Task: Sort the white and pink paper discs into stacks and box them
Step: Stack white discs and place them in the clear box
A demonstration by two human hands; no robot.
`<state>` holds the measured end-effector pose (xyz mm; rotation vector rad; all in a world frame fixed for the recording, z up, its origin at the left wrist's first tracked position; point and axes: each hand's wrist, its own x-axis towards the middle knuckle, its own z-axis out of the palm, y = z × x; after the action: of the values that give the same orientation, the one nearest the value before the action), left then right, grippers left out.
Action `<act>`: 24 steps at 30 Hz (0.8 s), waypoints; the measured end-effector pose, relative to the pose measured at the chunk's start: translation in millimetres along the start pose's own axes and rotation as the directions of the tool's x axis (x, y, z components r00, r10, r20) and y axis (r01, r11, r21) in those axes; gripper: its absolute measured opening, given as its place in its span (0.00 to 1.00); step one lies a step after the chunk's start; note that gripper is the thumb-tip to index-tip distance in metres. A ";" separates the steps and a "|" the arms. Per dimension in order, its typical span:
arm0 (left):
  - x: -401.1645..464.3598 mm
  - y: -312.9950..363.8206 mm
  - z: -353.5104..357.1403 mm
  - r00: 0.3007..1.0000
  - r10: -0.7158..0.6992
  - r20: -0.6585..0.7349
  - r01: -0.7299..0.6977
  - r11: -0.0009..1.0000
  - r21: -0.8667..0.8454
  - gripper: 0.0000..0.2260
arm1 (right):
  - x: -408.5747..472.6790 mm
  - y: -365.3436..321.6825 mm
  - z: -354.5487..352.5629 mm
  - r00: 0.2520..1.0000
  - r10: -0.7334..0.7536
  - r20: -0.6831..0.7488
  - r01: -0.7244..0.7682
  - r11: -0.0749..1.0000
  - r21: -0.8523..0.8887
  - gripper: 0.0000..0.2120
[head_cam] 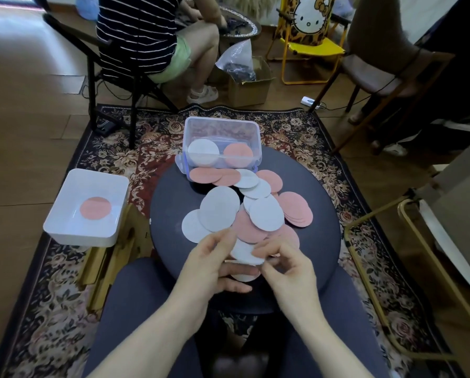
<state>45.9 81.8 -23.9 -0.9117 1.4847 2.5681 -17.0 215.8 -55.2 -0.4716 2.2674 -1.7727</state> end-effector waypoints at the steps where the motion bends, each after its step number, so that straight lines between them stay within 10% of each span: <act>1: -1.4 -3.2 -1.5 1.000 0.000 0.001 0.000 1.000 -0.024 0.15 | -0.9 1.7 -0.1 1.000 -0.021 0.001 0.021 1.000 -0.016 0.13; 6: 2.1 -22.8 -15.6 0.995 -0.023 -0.097 0.016 0.997 -0.072 0.17 | 6.3 7.8 -5.1 0.994 -0.093 0.049 0.099 0.985 -0.143 0.24; 11: 15.6 -22.5 -27.2 0.983 0.013 -0.184 -0.035 0.992 -0.118 0.19 | 48.6 8.8 -16.2 0.993 -0.105 -0.056 0.071 0.904 -0.421 0.13; 15: 20.7 -24.6 -30.6 0.986 0.033 -0.164 -0.056 0.989 -0.136 0.21 | 70.4 15.3 -14.7 0.997 -0.003 0.079 0.053 0.766 -0.641 0.29; 24: 21.8 -27.0 -29.2 0.988 0.063 -0.141 -0.078 0.992 -0.098 0.15 | 59.2 15.5 -22.3 0.997 -0.024 0.076 0.067 0.768 -0.637 0.20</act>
<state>50.0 67.5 -66.7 -1.0883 1.4534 2.7055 -81.6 216.5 -63.6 -0.6866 2.7939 -0.9159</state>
